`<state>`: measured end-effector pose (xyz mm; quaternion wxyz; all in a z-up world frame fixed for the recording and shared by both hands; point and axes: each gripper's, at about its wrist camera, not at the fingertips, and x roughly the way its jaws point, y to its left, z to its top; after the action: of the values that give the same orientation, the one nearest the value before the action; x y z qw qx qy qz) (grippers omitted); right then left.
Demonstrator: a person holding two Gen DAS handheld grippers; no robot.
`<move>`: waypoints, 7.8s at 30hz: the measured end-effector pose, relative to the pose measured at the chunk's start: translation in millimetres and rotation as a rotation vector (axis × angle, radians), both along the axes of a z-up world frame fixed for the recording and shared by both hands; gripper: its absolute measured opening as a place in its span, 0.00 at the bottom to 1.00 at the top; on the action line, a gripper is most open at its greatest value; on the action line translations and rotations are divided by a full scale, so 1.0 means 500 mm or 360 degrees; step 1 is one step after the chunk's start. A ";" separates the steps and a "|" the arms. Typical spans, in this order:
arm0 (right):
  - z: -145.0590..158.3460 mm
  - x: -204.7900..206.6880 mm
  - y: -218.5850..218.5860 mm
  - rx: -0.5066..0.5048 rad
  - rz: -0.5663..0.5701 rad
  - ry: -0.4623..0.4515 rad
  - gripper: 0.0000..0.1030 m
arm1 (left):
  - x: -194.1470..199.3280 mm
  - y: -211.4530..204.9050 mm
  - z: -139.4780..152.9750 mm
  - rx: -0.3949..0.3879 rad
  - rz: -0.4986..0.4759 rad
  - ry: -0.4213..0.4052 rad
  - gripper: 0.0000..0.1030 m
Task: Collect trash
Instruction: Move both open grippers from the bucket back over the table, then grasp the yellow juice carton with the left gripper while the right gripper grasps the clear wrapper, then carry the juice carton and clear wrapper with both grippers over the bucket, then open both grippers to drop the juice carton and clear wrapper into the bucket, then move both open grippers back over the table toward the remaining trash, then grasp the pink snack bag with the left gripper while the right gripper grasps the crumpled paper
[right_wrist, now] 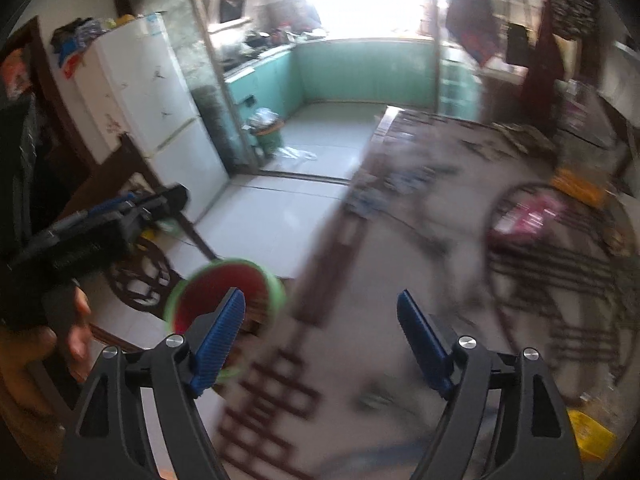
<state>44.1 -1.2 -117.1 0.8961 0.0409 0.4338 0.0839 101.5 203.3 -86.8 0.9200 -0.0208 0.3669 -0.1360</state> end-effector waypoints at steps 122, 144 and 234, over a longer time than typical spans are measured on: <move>0.144 -0.009 -0.117 0.0021 0.0223 -0.0314 0.16 | -0.108 -0.131 0.073 0.0002 0.0475 -0.0131 0.58; 0.038 0.091 0.264 0.0047 0.0423 -0.0057 0.17 | -0.042 0.236 0.026 -0.0007 0.0601 -0.0045 0.40; -0.062 0.260 -0.782 0.0006 -0.0380 -0.0040 0.23 | 0.210 -0.695 -0.154 0.0036 -0.0242 0.0202 0.25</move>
<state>174.1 -392.1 -148.2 0.9051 0.0929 0.4144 -0.0221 206.7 -144.2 -163.6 0.8821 0.0089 0.4264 -0.1999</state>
